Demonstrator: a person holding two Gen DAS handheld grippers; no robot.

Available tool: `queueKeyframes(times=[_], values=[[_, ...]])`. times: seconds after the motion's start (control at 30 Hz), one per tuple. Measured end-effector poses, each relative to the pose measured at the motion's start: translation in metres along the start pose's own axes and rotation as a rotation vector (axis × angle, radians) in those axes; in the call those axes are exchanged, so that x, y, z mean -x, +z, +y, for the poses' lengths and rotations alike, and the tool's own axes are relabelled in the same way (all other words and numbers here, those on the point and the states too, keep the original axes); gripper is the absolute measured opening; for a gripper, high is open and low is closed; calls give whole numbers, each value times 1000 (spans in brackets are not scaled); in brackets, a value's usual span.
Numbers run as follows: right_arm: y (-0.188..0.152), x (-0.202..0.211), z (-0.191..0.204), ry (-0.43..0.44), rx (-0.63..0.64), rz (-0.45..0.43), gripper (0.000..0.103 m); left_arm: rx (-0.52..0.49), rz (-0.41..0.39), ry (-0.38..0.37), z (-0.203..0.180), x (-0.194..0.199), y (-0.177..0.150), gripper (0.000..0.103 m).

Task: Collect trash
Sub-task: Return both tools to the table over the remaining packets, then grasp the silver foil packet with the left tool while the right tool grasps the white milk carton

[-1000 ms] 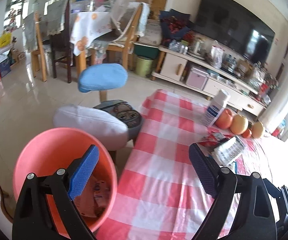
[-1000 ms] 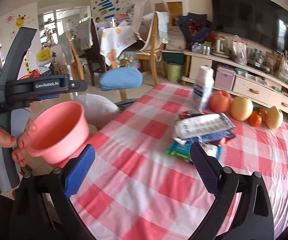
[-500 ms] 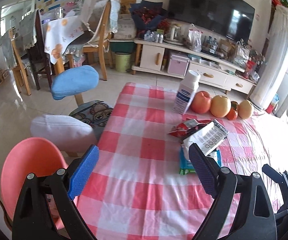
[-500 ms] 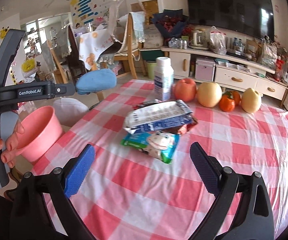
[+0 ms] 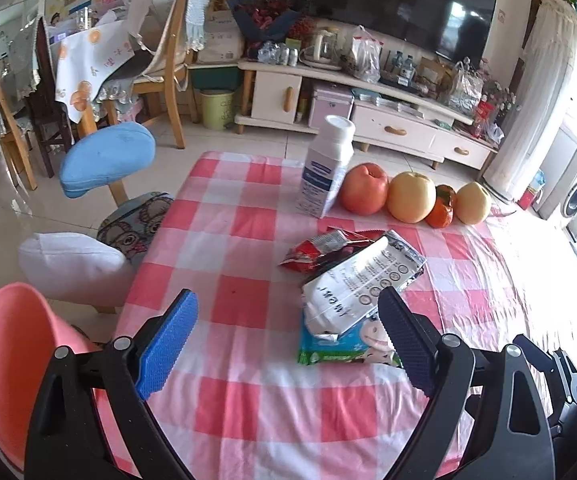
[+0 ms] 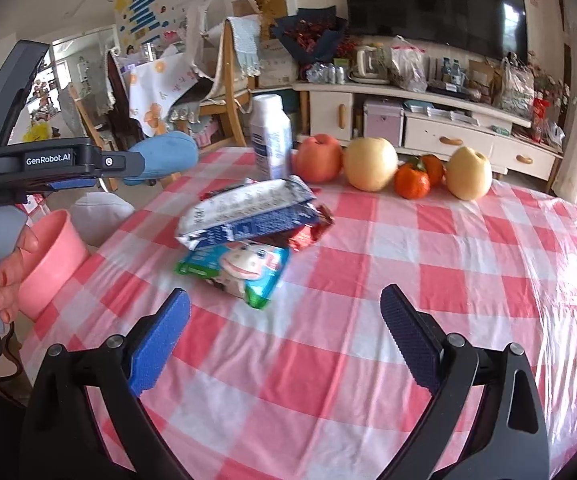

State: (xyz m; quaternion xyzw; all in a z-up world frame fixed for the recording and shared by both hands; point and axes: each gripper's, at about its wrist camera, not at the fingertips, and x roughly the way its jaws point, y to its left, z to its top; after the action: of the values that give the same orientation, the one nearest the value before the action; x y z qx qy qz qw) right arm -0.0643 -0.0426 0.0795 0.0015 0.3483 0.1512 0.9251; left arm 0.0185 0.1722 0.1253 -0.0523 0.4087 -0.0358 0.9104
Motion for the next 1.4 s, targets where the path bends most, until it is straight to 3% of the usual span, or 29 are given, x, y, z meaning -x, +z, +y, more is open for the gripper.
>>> queueKeyframes(times=[0.13,0.37,1.0,1.23,1.4], values=[[-2,-4,-14,-21,-15,16,96,-10,30,-1,-11,-18,3,91],[-5,-12,-30,-56,-2,37,96,89,56,-46,-13,-43,13,91],[0,-28,-51,-65,-7,92,96,226,137,0,-3,-123,33,90],[-1,-37,-57,-65,-20,128,96,296,206,-65,-4,-150,25,90],[0,-39,-58,-63,-17,139,96,236,282,-105,-27,-164,13,91]])
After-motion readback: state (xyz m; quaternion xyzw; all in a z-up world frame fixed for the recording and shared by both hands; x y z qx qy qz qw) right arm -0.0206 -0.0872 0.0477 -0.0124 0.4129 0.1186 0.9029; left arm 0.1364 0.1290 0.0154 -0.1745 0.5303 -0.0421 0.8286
